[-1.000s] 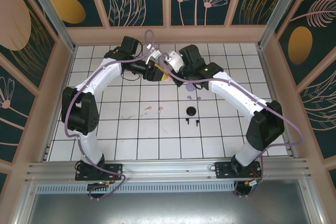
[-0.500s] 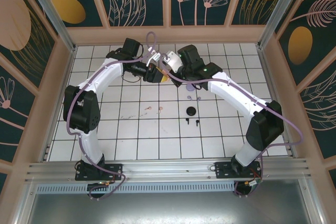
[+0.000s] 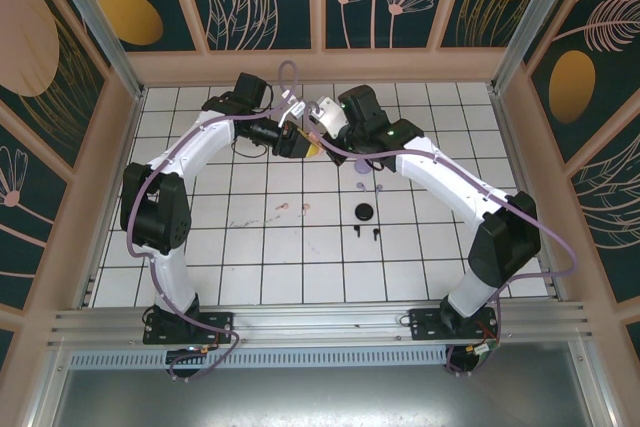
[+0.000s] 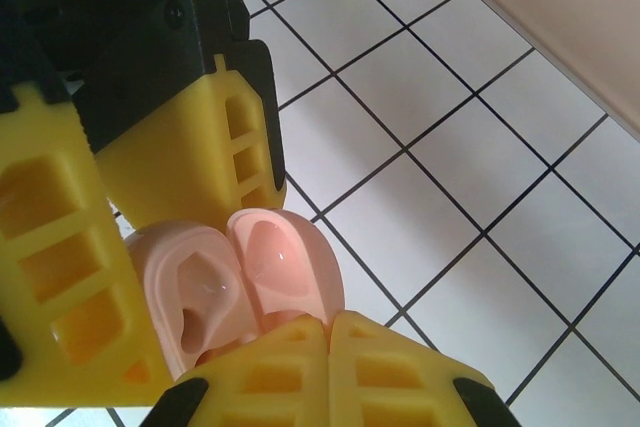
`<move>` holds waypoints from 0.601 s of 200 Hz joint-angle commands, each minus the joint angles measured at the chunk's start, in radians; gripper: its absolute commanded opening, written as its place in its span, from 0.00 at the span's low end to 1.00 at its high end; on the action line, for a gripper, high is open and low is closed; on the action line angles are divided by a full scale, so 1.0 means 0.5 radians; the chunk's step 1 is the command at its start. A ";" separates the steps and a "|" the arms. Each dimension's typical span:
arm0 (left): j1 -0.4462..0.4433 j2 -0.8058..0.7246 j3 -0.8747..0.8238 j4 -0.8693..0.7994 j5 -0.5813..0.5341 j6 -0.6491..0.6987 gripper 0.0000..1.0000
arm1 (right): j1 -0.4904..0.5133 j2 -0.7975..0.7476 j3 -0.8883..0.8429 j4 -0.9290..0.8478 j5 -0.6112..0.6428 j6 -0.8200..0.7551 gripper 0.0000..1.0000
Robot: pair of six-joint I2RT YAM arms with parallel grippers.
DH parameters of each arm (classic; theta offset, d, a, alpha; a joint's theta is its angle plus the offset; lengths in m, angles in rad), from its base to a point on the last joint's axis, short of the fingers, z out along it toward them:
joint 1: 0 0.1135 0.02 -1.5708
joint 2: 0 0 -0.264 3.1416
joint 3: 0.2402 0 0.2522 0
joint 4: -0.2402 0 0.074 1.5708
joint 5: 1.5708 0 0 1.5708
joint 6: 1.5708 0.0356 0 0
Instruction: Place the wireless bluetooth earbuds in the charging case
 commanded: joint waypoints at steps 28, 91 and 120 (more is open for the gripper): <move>0.014 0.009 0.045 -0.066 0.005 0.067 0.39 | 0.003 0.010 0.049 0.007 0.038 0.020 0.00; 0.013 0.003 0.051 -0.036 0.035 0.040 0.27 | 0.004 0.003 0.044 0.011 0.025 0.027 0.00; 0.013 -0.004 0.045 -0.020 0.039 0.023 0.18 | 0.004 0.002 0.047 0.014 0.020 0.037 0.00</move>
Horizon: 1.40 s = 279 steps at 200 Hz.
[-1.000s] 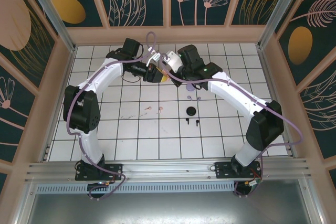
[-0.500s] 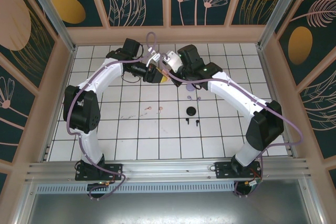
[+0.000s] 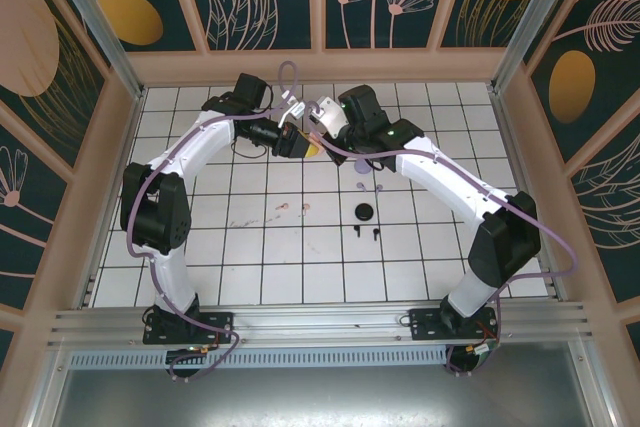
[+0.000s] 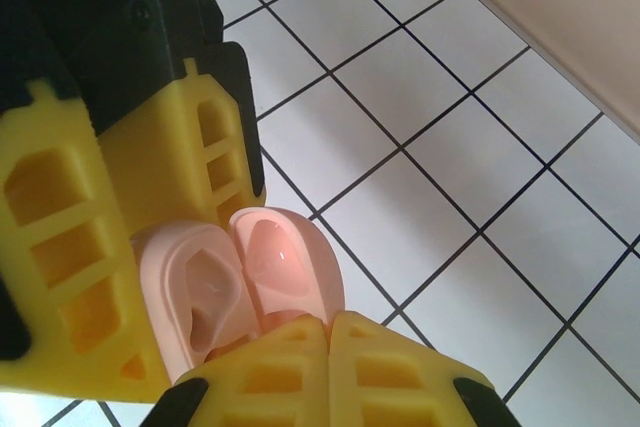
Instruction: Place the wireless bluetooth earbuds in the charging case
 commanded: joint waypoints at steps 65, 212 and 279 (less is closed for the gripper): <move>0.031 -0.207 -0.273 0.488 -0.014 -0.265 0.00 | -0.100 -0.120 0.086 0.045 -0.059 0.213 0.30; 0.081 -1.025 -1.230 1.883 -0.940 -0.980 0.00 | -0.101 -0.687 -0.862 0.407 -0.073 1.534 0.42; 0.081 -1.362 -1.913 3.058 -1.573 -1.176 0.00 | 0.209 -0.210 -0.647 0.257 0.119 2.343 0.42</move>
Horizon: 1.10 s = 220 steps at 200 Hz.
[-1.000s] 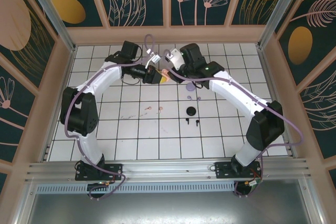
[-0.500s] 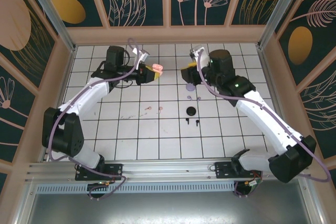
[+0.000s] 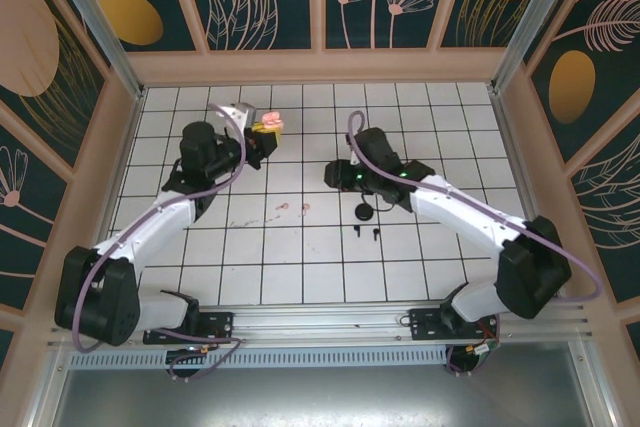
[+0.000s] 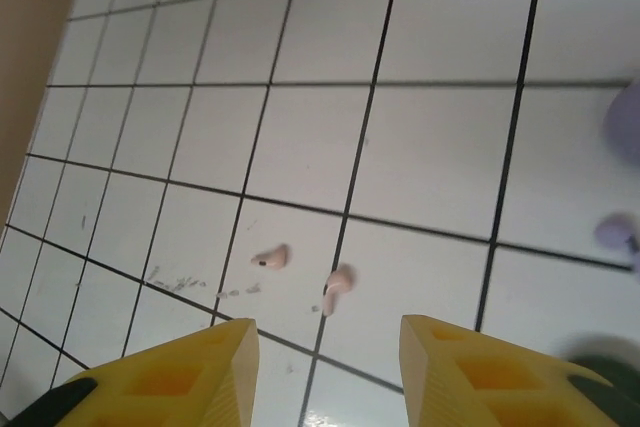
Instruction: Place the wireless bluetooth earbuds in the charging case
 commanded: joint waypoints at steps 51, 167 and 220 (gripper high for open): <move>0.007 -0.216 -0.215 0.619 -0.869 -0.289 0.00 | 0.300 0.652 0.603 -0.305 0.159 0.844 0.42; 0.078 -0.217 -0.122 0.478 -1.159 -0.425 0.00 | 0.463 1.345 1.278 -0.884 0.237 1.415 0.48; 0.118 -0.234 -0.135 0.492 -1.115 -0.438 0.00 | 0.464 1.587 1.562 -1.023 0.235 1.432 0.49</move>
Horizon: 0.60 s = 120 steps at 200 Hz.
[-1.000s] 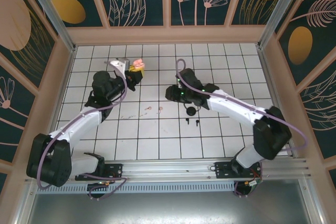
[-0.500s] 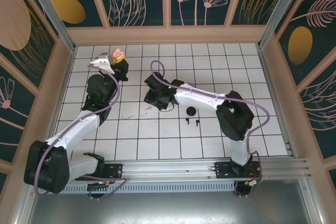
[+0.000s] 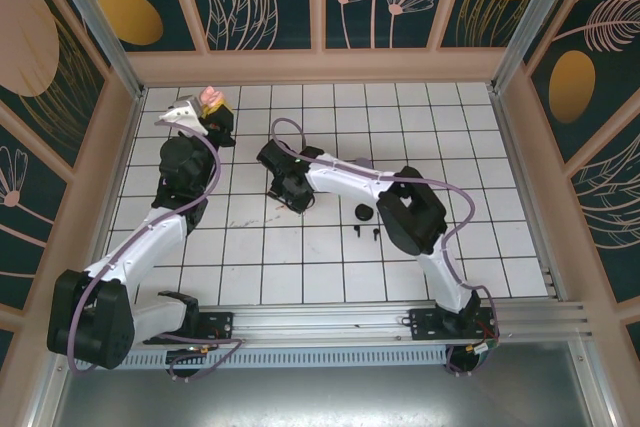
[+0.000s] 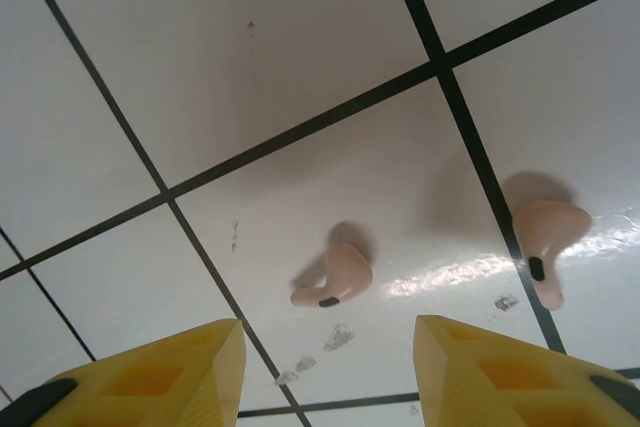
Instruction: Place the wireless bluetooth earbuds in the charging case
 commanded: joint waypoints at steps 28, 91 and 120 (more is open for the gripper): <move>0.032 -0.047 0.020 0.060 0.045 -0.036 0.00 | 0.020 0.153 0.196 -0.220 0.069 0.048 0.49; 0.037 -0.048 -0.001 0.107 0.082 -0.042 0.00 | 0.033 0.235 0.280 -0.318 0.078 0.019 0.48; 0.041 -0.059 -0.001 0.108 0.092 -0.036 0.00 | 0.041 0.282 0.326 -0.363 0.090 -0.004 0.48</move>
